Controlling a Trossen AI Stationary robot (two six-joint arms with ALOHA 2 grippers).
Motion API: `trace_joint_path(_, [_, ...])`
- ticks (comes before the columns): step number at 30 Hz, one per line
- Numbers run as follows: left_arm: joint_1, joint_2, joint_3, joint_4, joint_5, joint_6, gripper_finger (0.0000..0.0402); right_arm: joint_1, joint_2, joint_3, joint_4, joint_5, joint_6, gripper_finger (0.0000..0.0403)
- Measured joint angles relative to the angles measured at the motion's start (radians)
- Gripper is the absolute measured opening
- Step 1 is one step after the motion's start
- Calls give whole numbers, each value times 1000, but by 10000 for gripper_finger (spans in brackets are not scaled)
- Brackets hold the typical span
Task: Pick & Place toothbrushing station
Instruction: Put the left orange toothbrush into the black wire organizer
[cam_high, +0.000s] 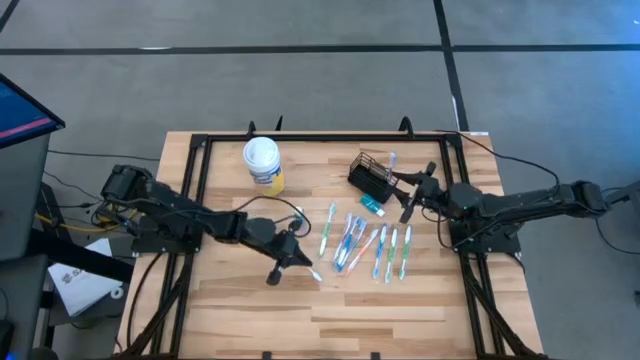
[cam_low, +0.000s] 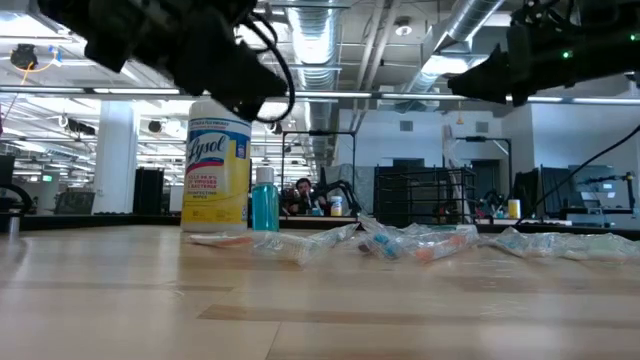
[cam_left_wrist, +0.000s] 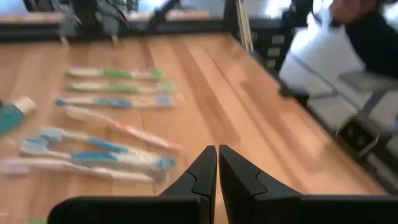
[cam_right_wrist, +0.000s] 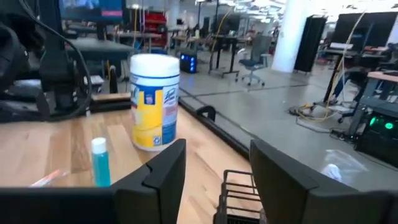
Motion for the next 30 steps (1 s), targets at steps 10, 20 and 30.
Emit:
trace_joint_path(10, [-18,127,0,-11,-61,54,43,60,29,39,-20,0,-24,155])
trace_joint_path(20, [-37,142,14,-98,-118,99,105,63,28,40,-19,0,-26,145])
trace_joint_path(30, [-51,158,119,-317,-189,166,108,63,28,40,-18,0,-26,135])
